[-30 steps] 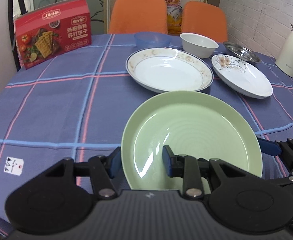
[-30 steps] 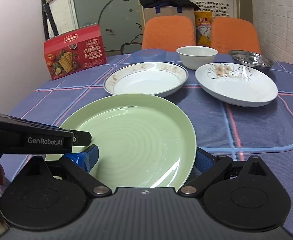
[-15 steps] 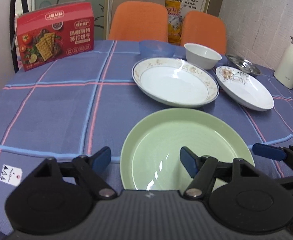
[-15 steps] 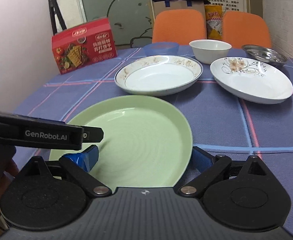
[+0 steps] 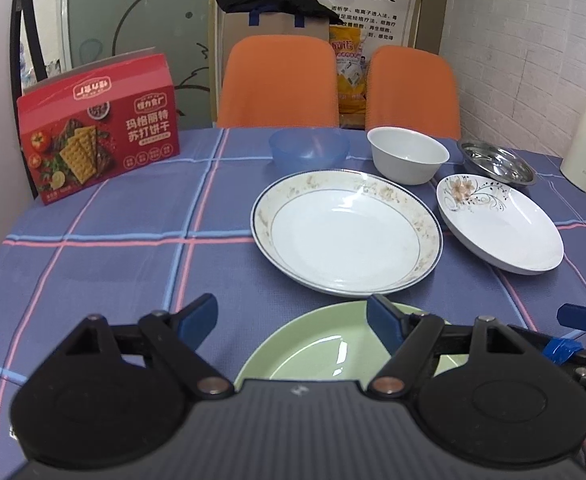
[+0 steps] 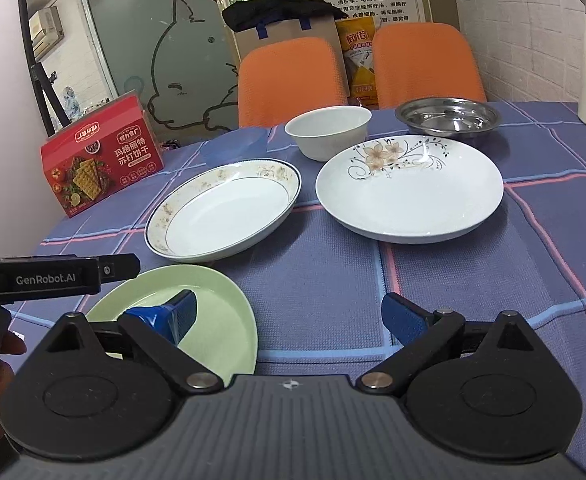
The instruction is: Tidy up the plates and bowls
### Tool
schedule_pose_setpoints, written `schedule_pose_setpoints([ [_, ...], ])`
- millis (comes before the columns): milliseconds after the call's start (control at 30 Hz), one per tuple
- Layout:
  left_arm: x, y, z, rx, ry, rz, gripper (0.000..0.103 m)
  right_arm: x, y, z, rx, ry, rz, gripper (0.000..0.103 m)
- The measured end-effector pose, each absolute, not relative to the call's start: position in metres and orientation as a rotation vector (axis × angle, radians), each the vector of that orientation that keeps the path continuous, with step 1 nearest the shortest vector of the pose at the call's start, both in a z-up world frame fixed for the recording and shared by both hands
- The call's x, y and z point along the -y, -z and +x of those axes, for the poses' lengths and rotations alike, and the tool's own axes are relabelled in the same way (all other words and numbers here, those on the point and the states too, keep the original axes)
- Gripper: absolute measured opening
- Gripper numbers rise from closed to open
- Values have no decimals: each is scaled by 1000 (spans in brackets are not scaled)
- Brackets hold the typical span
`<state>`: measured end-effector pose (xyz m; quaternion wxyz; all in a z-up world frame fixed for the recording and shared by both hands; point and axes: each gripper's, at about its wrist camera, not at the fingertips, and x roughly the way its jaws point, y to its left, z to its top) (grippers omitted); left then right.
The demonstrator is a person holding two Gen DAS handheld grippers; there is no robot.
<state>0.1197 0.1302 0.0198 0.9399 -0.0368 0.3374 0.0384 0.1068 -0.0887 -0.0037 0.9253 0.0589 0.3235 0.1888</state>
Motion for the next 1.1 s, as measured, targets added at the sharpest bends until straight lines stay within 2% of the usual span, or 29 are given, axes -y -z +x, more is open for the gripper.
schedule_pose_setpoints([
  [367,-143,-24,153,-700,-77,-67,77,79,-2,147,-667,-398,99,87],
  [767,-189,-17,218,-763,-93,-204,77,48,-13,213,-645,-499,4,87],
  [1100,-212,-11,211,-779,-146,-229,77,18,4,262,-744,-576,22,87],
])
